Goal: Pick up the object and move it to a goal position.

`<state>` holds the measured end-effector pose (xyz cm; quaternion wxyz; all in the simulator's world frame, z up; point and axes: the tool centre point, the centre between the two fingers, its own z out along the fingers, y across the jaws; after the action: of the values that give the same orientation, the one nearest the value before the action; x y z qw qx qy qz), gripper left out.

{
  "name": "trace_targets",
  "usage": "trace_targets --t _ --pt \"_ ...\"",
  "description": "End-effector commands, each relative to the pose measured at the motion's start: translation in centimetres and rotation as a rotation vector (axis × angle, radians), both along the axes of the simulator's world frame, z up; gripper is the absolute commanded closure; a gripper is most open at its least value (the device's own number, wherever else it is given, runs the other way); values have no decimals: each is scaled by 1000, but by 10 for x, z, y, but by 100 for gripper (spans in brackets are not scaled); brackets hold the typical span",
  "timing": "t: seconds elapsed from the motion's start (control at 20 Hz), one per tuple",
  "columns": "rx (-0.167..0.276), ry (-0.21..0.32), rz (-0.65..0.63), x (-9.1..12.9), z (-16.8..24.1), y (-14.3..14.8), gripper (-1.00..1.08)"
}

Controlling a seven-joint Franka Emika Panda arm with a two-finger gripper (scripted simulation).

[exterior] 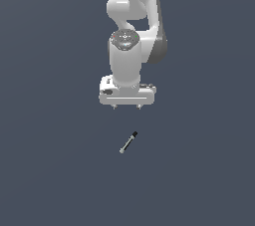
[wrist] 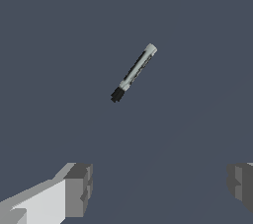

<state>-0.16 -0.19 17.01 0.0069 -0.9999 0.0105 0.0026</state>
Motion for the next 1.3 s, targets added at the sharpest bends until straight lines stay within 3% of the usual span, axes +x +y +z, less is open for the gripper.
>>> trace_targets --t 0.0,0.75,1.25 --pt "0 0 0 0 0 0 -92" --pt "-26 -4 -4 2 2 0 -92" --pt "-20 -3 -126 21 -16 2 -92"
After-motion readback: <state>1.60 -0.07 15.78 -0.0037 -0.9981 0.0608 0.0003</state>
